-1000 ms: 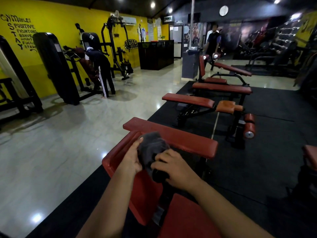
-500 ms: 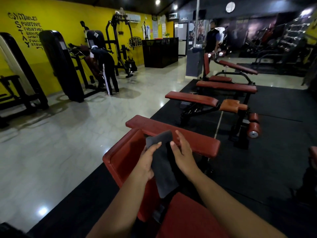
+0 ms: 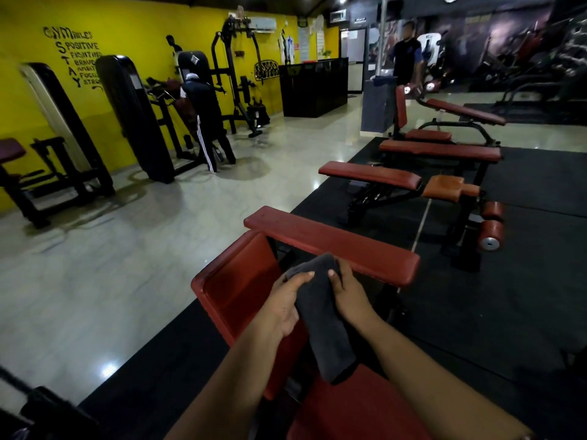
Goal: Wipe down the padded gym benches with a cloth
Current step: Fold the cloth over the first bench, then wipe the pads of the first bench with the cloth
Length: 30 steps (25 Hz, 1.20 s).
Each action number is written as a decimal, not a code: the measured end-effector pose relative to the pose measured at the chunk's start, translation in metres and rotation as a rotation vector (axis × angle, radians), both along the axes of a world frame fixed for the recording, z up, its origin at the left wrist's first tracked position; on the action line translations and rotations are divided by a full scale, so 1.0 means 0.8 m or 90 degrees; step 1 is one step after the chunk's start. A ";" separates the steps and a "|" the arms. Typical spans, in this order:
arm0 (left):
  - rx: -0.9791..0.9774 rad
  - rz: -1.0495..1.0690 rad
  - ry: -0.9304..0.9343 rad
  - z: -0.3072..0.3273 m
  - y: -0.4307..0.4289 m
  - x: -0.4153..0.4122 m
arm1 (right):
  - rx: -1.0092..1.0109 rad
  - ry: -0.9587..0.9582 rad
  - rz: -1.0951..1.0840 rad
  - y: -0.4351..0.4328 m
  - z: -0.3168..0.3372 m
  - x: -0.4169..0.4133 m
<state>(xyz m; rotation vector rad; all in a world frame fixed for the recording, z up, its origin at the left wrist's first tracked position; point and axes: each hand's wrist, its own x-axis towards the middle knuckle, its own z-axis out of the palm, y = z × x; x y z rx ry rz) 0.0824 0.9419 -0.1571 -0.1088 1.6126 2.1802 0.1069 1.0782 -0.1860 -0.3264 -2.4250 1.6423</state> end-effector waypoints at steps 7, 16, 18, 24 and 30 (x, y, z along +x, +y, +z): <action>0.030 -0.011 -0.004 -0.002 -0.012 0.025 | 0.081 0.021 0.306 -0.015 -0.026 0.025; -0.199 -0.037 0.128 -0.024 -0.094 0.010 | -0.260 0.075 0.194 -0.075 -0.030 -0.006; -0.289 0.107 0.247 -0.048 -0.125 -0.013 | -0.274 0.032 0.199 -0.091 -0.027 -0.021; -0.423 0.187 0.389 -0.070 -0.223 -0.108 | -0.262 -0.029 0.154 -0.148 -0.031 -0.089; -0.619 -0.036 0.498 -0.107 -0.289 -0.215 | -0.034 -0.091 0.068 -0.218 -0.058 -0.160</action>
